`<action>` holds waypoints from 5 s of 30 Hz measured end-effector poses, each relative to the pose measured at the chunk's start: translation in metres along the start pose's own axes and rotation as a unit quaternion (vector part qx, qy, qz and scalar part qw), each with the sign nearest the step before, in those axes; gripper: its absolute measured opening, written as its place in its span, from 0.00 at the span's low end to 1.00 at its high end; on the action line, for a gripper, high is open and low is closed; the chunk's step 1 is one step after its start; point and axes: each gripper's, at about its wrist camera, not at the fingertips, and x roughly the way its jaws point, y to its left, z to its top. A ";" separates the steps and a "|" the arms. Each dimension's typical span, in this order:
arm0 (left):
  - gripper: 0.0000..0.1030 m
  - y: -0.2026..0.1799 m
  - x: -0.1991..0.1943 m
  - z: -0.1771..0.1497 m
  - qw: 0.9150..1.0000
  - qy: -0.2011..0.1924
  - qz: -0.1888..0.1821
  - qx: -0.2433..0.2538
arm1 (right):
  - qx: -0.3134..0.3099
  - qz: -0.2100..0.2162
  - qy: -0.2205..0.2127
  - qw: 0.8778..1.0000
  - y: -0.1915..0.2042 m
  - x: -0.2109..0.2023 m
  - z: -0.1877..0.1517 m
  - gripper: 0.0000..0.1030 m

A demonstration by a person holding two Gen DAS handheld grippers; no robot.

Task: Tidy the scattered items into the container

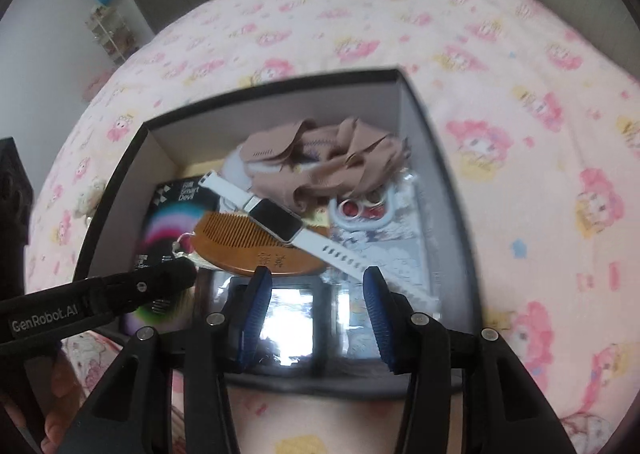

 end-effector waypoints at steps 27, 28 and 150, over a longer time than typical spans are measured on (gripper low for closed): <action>0.50 -0.026 -0.142 -0.078 0.980 -0.100 0.031 0.166 | -0.023 -0.030 -0.092 0.995 0.065 -0.116 -0.051 0.60; 0.50 -0.024 -0.145 -0.080 0.980 -0.102 0.032 0.166 | -0.026 -0.030 -0.093 0.995 0.068 -0.118 -0.053 0.60; 0.48 0.397 -0.142 -0.027 0.947 -0.124 0.065 -0.289 | -0.300 0.152 0.224 0.915 0.334 0.078 -0.045 0.60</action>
